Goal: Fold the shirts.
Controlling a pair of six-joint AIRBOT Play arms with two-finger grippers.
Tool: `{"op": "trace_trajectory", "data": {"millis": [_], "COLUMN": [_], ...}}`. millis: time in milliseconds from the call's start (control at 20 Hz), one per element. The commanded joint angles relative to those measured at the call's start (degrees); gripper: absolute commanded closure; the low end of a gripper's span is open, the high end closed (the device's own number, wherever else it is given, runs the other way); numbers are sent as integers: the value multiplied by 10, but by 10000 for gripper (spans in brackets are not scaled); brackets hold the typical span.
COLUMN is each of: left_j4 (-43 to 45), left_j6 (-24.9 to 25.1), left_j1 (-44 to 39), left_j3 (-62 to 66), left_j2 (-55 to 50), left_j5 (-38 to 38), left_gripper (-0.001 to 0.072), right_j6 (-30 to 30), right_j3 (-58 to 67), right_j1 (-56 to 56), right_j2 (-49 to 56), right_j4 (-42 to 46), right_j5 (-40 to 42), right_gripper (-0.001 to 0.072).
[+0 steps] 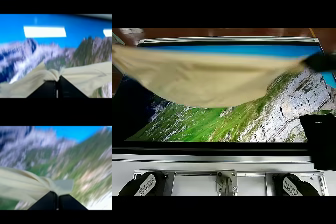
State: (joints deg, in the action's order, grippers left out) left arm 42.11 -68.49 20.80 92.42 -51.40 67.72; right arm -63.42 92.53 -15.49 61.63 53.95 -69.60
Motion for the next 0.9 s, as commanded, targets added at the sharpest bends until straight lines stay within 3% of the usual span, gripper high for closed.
{"op": "trace_trajectory", "data": {"millis": [0,150,350,650,850], "left_j4": [5,43,113,125,126], "left_j6": [-46,-80,-135,-134,-134], "left_j1": [0,0,0,0,0], "left_j3": [209,275,275,269,181], "left_j2": [53,88,145,159,158], "left_j5": [-101,-90,-27,118,181], "left_gripper": [671,672,672,671,671], "right_j6": [-45,-90,-101,-140,-154], "right_j3": [203,246,247,243,171], "right_j1": [2,2,2,2,4], "right_j2": [-90,-155,-228,-250,-219], "right_j4": [79,165,274,318,335], "right_j5": [133,123,10,-150,-275], "right_gripper": [652,652,651,651,652]}}
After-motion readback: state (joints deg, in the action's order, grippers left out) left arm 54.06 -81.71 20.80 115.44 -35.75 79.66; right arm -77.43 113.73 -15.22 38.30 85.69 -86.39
